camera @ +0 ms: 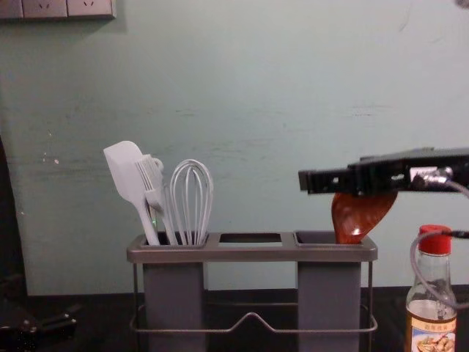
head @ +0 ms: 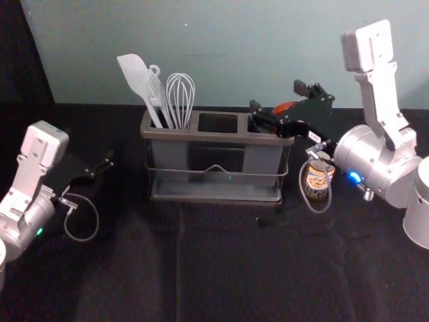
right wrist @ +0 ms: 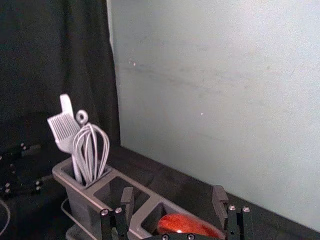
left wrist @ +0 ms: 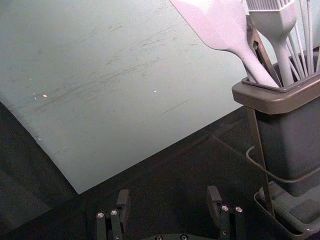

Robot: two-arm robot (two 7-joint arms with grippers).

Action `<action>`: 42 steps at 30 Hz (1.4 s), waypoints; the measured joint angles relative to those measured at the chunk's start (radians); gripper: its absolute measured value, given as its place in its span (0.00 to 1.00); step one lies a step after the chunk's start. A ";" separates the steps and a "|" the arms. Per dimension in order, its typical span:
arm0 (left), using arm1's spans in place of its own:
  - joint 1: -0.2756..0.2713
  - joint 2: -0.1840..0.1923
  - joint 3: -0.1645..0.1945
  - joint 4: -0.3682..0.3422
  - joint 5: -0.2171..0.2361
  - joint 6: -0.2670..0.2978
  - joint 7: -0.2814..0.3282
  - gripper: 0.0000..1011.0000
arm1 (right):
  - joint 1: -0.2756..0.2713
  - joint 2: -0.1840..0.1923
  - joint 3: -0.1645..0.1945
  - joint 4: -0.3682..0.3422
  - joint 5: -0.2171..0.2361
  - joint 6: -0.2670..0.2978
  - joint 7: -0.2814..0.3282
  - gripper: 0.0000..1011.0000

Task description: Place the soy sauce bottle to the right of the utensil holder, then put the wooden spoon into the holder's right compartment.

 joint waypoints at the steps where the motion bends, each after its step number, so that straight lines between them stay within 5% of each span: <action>1: 0.000 0.000 0.000 0.000 0.000 0.000 0.000 0.99 | -0.004 0.001 0.003 -0.009 -0.001 -0.007 -0.001 0.99; 13: 0.000 0.000 0.000 0.000 0.000 0.000 0.000 0.99 | -0.053 0.017 0.050 -0.073 0.035 -0.087 0.007 0.99; 30: 0.000 0.000 0.000 0.000 0.000 0.000 0.000 0.99 | -0.261 0.125 0.111 -0.235 0.084 -0.235 0.020 0.99; 36: 0.000 0.000 0.000 0.000 0.000 0.000 0.000 0.99 | -0.359 0.152 0.126 -0.272 0.065 -0.310 0.011 0.99; 42: 0.000 0.000 0.000 0.000 0.000 0.000 0.000 0.99 | -0.497 0.140 0.132 -0.284 -0.031 -0.500 -0.043 0.99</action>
